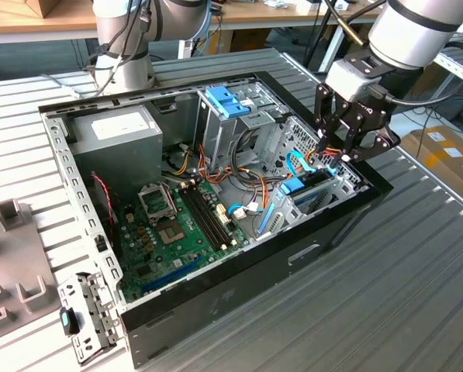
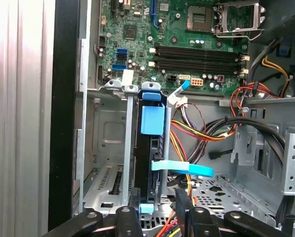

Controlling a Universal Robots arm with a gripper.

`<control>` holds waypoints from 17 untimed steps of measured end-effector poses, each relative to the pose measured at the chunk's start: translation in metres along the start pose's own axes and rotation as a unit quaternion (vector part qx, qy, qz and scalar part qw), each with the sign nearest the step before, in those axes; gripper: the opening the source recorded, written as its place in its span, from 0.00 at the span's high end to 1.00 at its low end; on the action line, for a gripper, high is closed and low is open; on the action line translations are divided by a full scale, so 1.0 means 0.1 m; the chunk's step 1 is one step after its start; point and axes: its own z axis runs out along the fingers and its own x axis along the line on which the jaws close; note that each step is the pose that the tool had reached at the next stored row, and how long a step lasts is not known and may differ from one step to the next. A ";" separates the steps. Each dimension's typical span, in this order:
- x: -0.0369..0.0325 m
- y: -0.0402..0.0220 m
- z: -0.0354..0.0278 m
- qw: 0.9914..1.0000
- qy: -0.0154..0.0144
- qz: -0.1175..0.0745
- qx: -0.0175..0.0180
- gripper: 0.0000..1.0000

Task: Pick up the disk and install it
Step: 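Insert the second disk wire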

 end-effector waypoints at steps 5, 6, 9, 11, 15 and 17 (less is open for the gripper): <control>0.008 -0.141 -0.007 1.000 -0.001 -0.022 -0.001 0.58; 0.008 -0.145 -0.022 1.000 -0.001 -0.022 -0.002 0.58; 0.006 -0.150 -0.087 1.000 -0.001 -0.023 -0.003 0.58; 0.008 -0.161 -0.102 1.000 -0.001 -0.023 -0.003 0.58; 0.022 -0.234 -0.100 1.000 -0.001 -0.023 -0.004 0.58; 0.041 -0.311 -0.098 1.000 -0.001 -0.023 -0.005 0.58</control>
